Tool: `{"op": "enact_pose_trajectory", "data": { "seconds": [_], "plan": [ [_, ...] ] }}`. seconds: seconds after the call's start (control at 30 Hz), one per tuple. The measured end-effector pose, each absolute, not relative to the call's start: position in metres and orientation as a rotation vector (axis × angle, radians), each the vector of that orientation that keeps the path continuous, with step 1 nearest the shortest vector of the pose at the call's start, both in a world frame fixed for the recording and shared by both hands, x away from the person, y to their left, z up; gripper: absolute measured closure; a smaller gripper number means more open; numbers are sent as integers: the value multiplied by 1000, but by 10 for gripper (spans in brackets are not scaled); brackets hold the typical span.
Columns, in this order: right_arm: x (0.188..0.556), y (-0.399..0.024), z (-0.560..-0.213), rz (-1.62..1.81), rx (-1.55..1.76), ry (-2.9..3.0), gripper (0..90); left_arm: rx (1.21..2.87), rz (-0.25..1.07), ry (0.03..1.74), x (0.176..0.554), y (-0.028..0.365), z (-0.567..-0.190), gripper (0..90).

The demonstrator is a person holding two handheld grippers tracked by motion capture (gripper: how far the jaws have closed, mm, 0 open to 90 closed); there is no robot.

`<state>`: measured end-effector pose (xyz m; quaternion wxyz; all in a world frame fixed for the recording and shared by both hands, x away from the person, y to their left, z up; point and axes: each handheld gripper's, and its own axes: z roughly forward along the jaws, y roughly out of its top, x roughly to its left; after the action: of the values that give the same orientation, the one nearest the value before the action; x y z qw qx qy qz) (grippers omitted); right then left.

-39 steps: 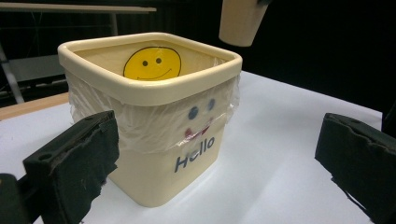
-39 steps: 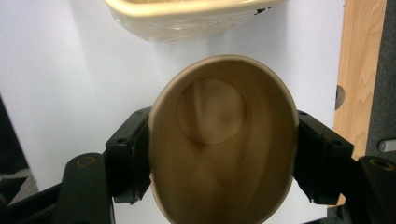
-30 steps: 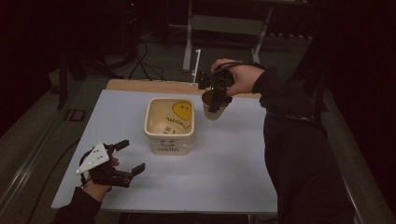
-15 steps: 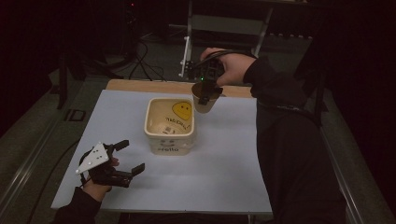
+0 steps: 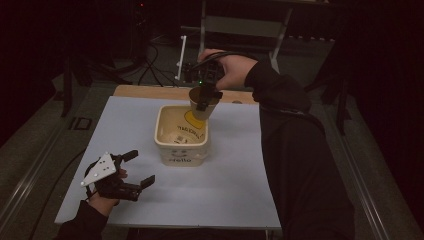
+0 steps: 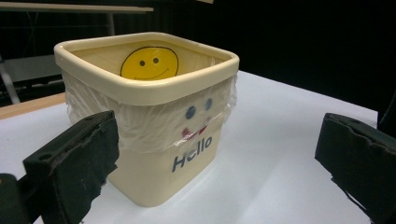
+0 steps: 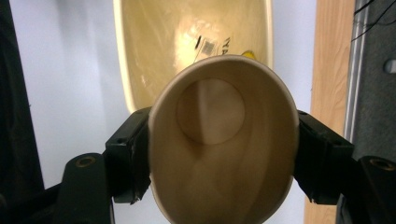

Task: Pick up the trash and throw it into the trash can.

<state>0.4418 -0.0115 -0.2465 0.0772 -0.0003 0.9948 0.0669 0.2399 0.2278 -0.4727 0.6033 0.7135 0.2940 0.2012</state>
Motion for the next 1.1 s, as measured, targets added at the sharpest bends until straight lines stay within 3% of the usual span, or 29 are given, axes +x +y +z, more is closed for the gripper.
{"op": "enact_pose_trajectory", "data": {
  "seconds": [1.1],
  "plan": [
    [452,32,-261,221,-44,3024,285,1658,471,668,238,228,-473,8]
  ]
}}
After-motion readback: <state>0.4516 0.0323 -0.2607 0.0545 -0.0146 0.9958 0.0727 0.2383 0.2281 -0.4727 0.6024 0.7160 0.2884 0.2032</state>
